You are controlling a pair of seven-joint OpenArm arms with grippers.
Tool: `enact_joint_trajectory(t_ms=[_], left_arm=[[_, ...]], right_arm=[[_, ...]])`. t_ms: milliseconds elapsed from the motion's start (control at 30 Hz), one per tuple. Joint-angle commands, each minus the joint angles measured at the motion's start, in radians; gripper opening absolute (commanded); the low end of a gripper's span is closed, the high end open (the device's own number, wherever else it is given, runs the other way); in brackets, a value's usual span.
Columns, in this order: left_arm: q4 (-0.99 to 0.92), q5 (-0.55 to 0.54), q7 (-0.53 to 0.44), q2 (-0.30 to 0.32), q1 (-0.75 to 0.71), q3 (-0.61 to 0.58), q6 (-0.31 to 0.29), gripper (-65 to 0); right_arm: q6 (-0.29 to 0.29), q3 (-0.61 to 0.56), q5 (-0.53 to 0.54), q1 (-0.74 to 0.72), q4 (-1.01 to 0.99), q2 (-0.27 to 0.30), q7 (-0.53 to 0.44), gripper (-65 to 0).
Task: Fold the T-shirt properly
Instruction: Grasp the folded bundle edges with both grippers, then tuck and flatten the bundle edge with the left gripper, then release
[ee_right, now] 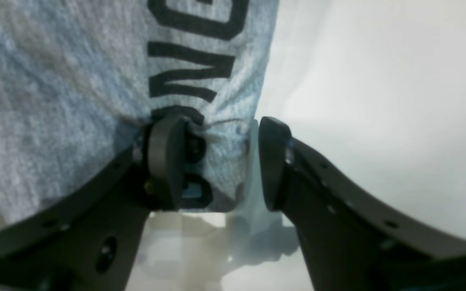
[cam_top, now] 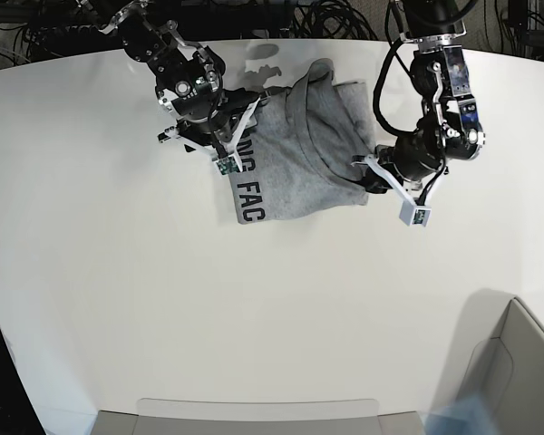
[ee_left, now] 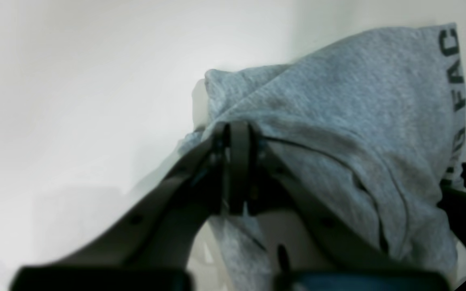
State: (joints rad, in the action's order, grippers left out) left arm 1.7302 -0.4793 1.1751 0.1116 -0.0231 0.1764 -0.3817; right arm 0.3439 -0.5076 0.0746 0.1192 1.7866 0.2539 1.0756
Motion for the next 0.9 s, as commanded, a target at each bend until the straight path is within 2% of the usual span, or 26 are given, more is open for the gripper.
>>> enact_joint_trajectory(t_ms=[0,167,300,667,767,867], left_arm=[[0.044,-0.016,-0.019,0.006,0.002,-0.001,0.007,-55.0],[0.139,-0.016,-0.03,0.006,-0.045,-0.001,0.154,-41.0],[0.135,-0.006,-0.031,0.007,-0.044,-0.002,0.226,-36.4],[0.086,0.086,-0.031,0.018,-0.047,-0.011,0.22,-36.2],[0.084,0.084,-0.025,0.049,-0.053,-0.061,0.143,-36.2],[0.084,0.09,-0.033,0.05,-0.082,-0.065,0.125,-36.2]], right_arm=[[-0.003,0.0,0.004,-0.002,0.008,0.0,0.018,-35.7],[-0.003,0.0,0.004,-0.005,0.008,0.0,0.018,-35.7],[-0.004,-0.001,0.004,-0.003,0.008,0.0,0.018,-35.7],[-0.004,-0.001,0.004,-0.002,0.008,0.002,0.018,-35.7],[-0.004,-0.001,0.004,-0.002,0.008,0.002,0.018,-35.7],[-0.004,-0.001,0.004,-0.002,0.008,0.002,0.018,-35.7]])
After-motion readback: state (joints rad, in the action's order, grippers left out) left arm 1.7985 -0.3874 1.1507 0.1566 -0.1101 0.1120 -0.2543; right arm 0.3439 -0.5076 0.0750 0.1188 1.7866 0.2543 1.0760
